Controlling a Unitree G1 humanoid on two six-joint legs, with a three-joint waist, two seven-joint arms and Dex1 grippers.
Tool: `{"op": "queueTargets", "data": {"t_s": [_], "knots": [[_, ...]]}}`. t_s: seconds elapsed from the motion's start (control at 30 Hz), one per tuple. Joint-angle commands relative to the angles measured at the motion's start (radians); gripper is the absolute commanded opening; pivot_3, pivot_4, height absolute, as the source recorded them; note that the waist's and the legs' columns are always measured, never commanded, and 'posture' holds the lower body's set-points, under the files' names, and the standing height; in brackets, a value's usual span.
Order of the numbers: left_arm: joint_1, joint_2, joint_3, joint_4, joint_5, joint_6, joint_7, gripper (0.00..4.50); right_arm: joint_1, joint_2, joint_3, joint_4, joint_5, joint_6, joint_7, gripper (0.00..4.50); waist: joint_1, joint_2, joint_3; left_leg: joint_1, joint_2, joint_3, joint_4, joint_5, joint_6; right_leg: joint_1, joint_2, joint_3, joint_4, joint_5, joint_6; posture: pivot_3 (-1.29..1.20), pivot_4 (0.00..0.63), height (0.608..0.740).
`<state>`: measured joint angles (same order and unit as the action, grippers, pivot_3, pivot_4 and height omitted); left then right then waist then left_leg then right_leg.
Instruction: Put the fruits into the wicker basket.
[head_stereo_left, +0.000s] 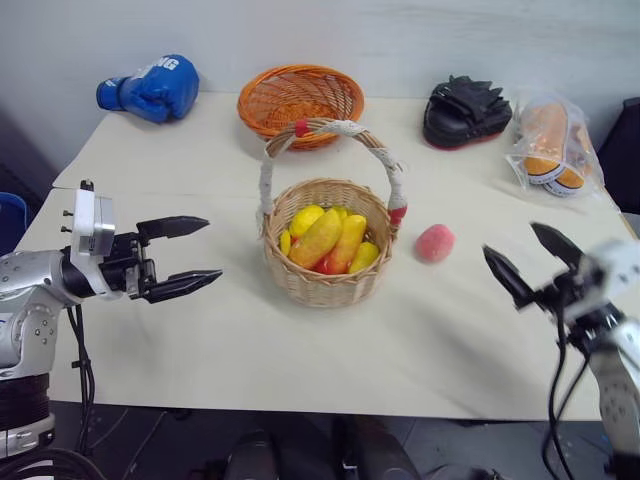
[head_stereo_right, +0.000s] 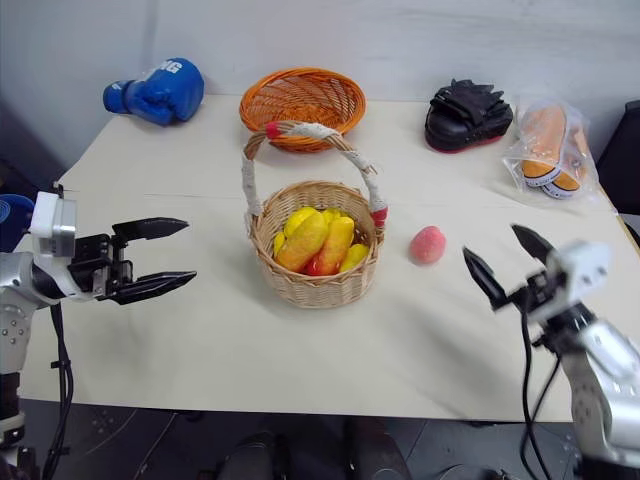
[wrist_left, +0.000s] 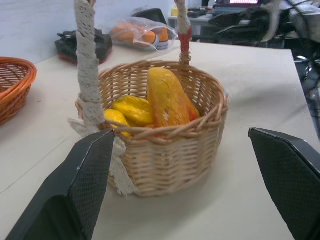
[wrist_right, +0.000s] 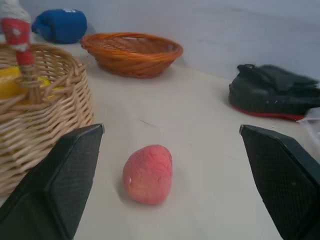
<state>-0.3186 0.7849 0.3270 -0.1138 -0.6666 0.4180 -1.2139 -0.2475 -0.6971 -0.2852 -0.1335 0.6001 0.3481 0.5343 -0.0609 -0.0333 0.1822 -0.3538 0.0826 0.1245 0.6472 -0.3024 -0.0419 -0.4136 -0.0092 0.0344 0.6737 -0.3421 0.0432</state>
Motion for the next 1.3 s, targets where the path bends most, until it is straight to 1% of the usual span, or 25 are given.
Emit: {"op": "queueTargets", "data": {"t_s": [0.03,0.1,0.23,0.37,0.43,0.47,0.53,0.63,0.7,0.77,0.83,0.9,0.97,1.0,1.07,1.13,1.17,1.23,1.3], "knots": [[-0.016,-0.005,-0.006,-0.035,-0.021,0.003,0.022,4.49,-0.180,-0.008,0.088,0.156,-0.037,0.193,-0.022,4.50,0.000,0.000,0.000,0.000,0.001,0.000,0.001,0.000,-0.001,0.000,0.002,0.000,-0.001,0.000,0.000,0.00,0.150,0.740],[-0.017,-0.010,-0.016,-0.044,-0.023,0.007,0.030,4.49,-0.273,0.006,0.131,0.237,-0.071,0.246,-0.022,4.50,0.001,0.000,0.000,-0.001,0.001,0.000,0.001,0.000,-0.001,-0.001,0.002,0.000,-0.002,0.000,0.000,0.00,0.150,0.740],[-0.017,-0.017,-0.028,-0.067,-0.027,0.016,0.044,4.49,-0.374,0.037,0.175,0.369,-0.117,0.290,-0.004,4.50,0.004,0.001,0.000,-0.007,0.002,0.000,0.001,0.000,0.000,-0.004,0.001,0.000,-0.006,0.000,0.001,0.00,0.150,0.740],[-0.015,-0.014,-0.030,-0.077,-0.028,0.022,0.048,4.49,-0.409,0.053,0.220,0.454,-0.165,0.313,0.038,4.50,0.003,0.001,0.000,-0.019,0.001,0.001,0.005,-0.001,0.001,-0.014,0.000,0.001,-0.005,0.002,0.004,0.00,0.150,0.740],[-0.014,-0.011,-0.033,-0.082,-0.029,0.024,0.046,4.49,-0.416,0.052,0.232,0.485,-0.185,0.319,0.059,4.50,0.002,0.001,0.000,-0.019,0.001,0.001,0.006,-0.001,0.002,-0.014,0.000,0.001,-0.005,0.002,0.004,0.00,0.150,0.740],[-0.014,-0.011,-0.033,-0.085,-0.030,0.027,0.046,4.50,-0.416,0.052,0.232,0.488,-0.185,0.320,0.073,4.32,0.002,0.001,0.000,-0.018,0.001,0.002,0.006,-0.001,0.002,-0.014,0.000,0.001,-0.004,0.002,0.005,0.00,0.150,0.740],[-0.019,-0.007,-0.032,-0.087,-0.034,0.033,0.045,4.50,-0.402,0.045,0.218,0.451,-0.156,0.333,0.129,3.92,0.002,0.001,0.000,-0.018,0.001,0.002,0.008,-0.001,0.002,-0.014,0.000,0.001,-0.002,0.002,0.005,0.00,0.150,0.740],[-0.026,-0.003,-0.035,-0.083,-0.035,0.037,0.040,4.50,-0.360,0.014,0.189,0.373,-0.120,0.370,0.196,2.94,0.005,0.001,0.000,-0.018,0.001,0.001,0.009,-0.001,0.002,-0.014,0.000,0.001,0.000,0.002,0.005,0.00,0.150,0.740],[-0.028,-0.002,-0.037,-0.081,-0.035,0.039,0.037,4.50,-0.308,-0.019,0.160,0.297,-0.085,0.380,0.252,2.43,0.004,0.001,0.000,-0.017,0.001,0.001,0.009,-0.001,0.002,-0.014,0.000,0.002,0.000,0.002,0.005,0.00,0.150,0.740],[-0.029,-0.001,-0.038,-0.080,-0.036,0.040,0.035,4.50,-0.256,-0.052,0.137,0.222,-0.057,0.388,0.305,2.36,0.005,0.001,0.001,-0.018,0.001,0.001,0.009,-0.001,0.002,-0.014,0.000,0.002,0.000,0.002,0.005,0.00,0.150,0.740],[-0.026,0.001,-0.038,-0.079,-0.038,0.042,0.030,4.50,-0.175,-0.089,0.081,0.056,0.035,0.405,0.387,2.36,0.006,0.001,0.001,-0.018,0.001,0.001,0.009,-0.001,0.002,-0.014,0.000,0.002,0.000,0.002,0.005,0.00,0.150,0.740],[-0.023,0.004,-0.037,-0.074,-0.038,0.043,0.024,4.50,-0.127,-0.101,0.037,-0.120,0.154,0.473,0.405,2.36,0.004,0.002,0.001,-0.018,0.001,0.001,0.008,-0.001,0.002,-0.014,0.000,0.002,0.000,0.002,0.005,0.00,0.150,0.740],[-0.022,0.004,-0.035,-0.069,-0.037,0.043,0.022,4.50,-0.127,-0.078,0.028,-0.263,0.265,0.536,0.367,2.36,-0.007,0.003,0.002,-0.016,0.002,0.002,0.008,0.000,0.001,-0.014,0.002,0.003,0.000,0.002,0.005,0.00,0.150,0.740],[-0.022,0.003,-0.033,-0.068,-0.038,0.044,0.023,4.50,-0.142,-0.051,0.034,-0.317,0.309,0.555,0.328,2.36,-0.015,0.003,0.002,-0.016,0.001,0.002,0.008,0.000,0.001,-0.014,0.002,0.003,0.001,0.002,0.005,0.00,0.150,0.740],[-0.022,-0.004,-0.025,-0.068,-0.045,0.048,0.032,4.50,-0.189,0.027,0.073,-0.396,0.350,0.552,0.240,2.36,-0.025,0.002,0.002,-0.015,0.002,-0.001,0.007,0.001,0.000,-0.013,0.002,0.002,0.002,0.002,0.005,0.00,0.150,0.740],[-0.023,-0.010,-0.019,-0.065,-0.053,0.054,0.041,4.50,-0.249,0.114,0.132,-0.425,0.327,0.541,0.138,2.36,-0.027,0.002,0.002,-0.015,0.001,-0.001,0.007,0.001,0.000,-0.013,0.002,0.002,0.002,0.002,0.004,0.00,0.150,0.740],[-0.022,-0.009,-0.018,-0.065,-0.053,0.055,0.043,4.50,-0.272,0.139,0.160,-0.428,0.301,0.528,0.115,2.36,-0.027,0.002,0.002,-0.015,0.001,-0.001,0.007,0.001,0.000,-0.013,0.002,0.002,0.002,0.002,0.004,0.00,0.150,0.740],[-0.013,-0.004,-0.009,-0.059,-0.052,0.051,0.044,4.50,-0.347,0.217,0.258,-0.391,0.181,0.481,0.031,2.36,-0.025,0.002,0.002,-0.016,0.001,-0.001,0.007,0.001,0.000,-0.015,0.002,0.002,0.003,0.002,0.004,0.00,0.150,0.740],[-0.005,-0.003,0.000,-0.055,-0.054,0.050,0.052,4.50,-0.401,0.275,0.339,-0.348,0.082,0.437,-0.022,2.36,-0.024,0.002,0.002,-0.017,0.001,-0.001,0.007,0.001,0.000,-0.015,0.001,0.002,0.002,0.002,0.004,0.00,0.150,0.740]]}}
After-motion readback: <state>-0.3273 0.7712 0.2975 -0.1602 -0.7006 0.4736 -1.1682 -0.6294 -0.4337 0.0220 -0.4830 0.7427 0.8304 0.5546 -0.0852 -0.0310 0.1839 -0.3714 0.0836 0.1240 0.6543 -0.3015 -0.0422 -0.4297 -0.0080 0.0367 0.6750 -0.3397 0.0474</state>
